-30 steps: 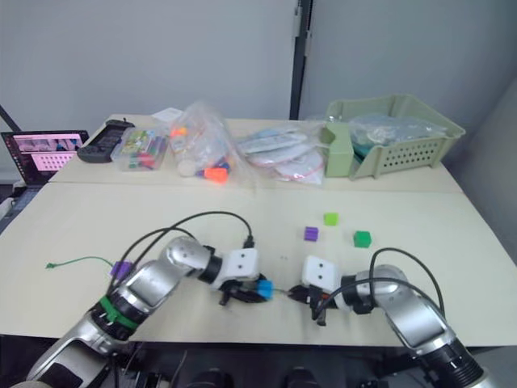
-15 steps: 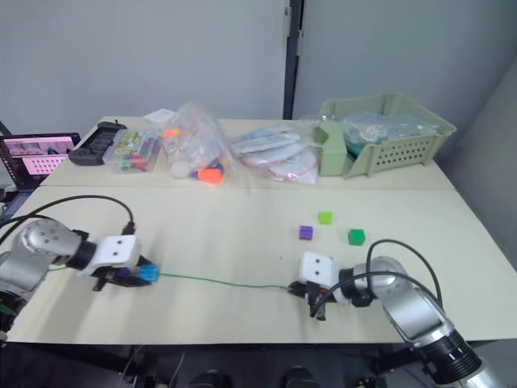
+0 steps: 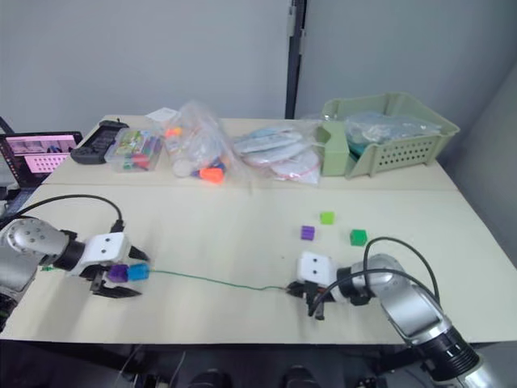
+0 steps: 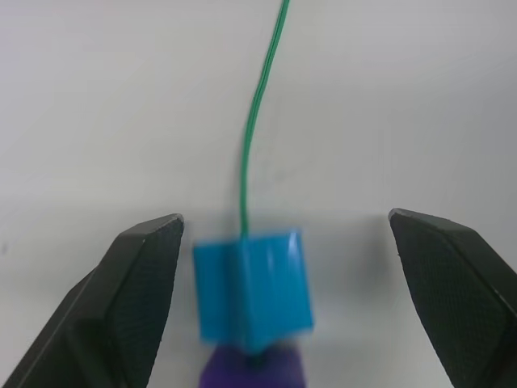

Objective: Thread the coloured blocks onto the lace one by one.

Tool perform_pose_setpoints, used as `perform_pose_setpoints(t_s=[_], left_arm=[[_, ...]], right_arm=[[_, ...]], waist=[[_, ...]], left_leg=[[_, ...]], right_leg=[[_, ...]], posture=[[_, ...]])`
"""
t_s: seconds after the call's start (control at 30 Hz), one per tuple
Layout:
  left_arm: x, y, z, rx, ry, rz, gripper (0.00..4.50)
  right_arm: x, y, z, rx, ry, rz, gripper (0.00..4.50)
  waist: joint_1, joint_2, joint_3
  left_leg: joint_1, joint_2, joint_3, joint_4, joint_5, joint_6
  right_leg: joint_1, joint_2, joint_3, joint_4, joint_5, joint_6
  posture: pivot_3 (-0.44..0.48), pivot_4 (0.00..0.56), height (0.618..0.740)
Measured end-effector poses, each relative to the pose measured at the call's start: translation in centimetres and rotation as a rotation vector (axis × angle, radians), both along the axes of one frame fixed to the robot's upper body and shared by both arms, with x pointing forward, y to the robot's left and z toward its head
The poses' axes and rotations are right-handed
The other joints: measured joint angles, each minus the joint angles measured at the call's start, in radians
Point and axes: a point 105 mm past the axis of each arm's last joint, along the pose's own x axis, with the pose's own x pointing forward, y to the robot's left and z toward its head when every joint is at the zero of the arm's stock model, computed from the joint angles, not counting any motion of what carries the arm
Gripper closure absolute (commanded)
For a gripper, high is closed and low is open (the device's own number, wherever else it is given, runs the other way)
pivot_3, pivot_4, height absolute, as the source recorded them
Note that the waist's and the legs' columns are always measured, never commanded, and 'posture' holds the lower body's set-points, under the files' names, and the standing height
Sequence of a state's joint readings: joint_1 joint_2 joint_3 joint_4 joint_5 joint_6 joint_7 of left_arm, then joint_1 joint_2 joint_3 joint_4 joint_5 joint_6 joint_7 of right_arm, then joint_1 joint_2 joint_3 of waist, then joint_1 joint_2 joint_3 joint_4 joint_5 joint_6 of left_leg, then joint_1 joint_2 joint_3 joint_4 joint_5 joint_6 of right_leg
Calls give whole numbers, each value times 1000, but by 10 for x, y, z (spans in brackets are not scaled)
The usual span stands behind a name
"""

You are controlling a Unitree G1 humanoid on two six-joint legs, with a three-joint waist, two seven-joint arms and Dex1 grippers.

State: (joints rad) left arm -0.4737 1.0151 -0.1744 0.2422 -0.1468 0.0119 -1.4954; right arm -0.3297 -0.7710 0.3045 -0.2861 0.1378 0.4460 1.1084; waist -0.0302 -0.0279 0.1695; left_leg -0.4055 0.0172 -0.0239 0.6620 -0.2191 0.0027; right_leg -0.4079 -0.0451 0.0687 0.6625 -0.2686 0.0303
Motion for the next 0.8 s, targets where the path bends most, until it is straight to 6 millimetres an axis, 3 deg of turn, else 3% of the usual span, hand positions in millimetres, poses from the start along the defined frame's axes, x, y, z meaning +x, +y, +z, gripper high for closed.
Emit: perform_pose_setpoints(t_s=[0.13,0.17,0.23,0.4,0.6,0.8], left_arm=[[-3,-65,11,-146,-27,-121,221],[-7,-92,11,-200,-25,-152,221],[-10,-125,5,-275,-11,-169,221],[-8,-183,-5,-329,-27,-202,221],[-6,-212,-4,-331,-53,-223,221],[-4,-210,-12,-288,-43,-220,2128]], right_arm=[[-1,4,0,-12,12,7,4500],[-3,6,0,-16,14,13,4500],[-4,8,0,-23,23,14,4500],[-3,11,5,-32,22,8,4500],[-2,10,5,-36,25,-15,4500],[-2,11,4,-36,26,-24,4500]], waist=[[13,0,0],[14,0,0],[15,0,0],[16,-1,0],[13,-1,0],[15,-1,0]], left_leg=[[-1,-1,0,1,0,0],[-1,-1,0,2,0,0],[-1,-1,-1,2,0,0],[-1,-2,-1,3,0,0],[0,-2,-1,3,0,0],[0,-2,-1,3,0,0]], right_leg=[[0,-1,0,0,0,0],[0,-1,0,0,0,1],[1,0,0,0,0,1],[1,0,0,1,0,1],[1,0,0,0,0,1],[1,0,0,0,0,1]], posture=[[0,150,740],[0,150,740],[0,150,740],[0,150,740],[0,150,740],[0,150,740]])
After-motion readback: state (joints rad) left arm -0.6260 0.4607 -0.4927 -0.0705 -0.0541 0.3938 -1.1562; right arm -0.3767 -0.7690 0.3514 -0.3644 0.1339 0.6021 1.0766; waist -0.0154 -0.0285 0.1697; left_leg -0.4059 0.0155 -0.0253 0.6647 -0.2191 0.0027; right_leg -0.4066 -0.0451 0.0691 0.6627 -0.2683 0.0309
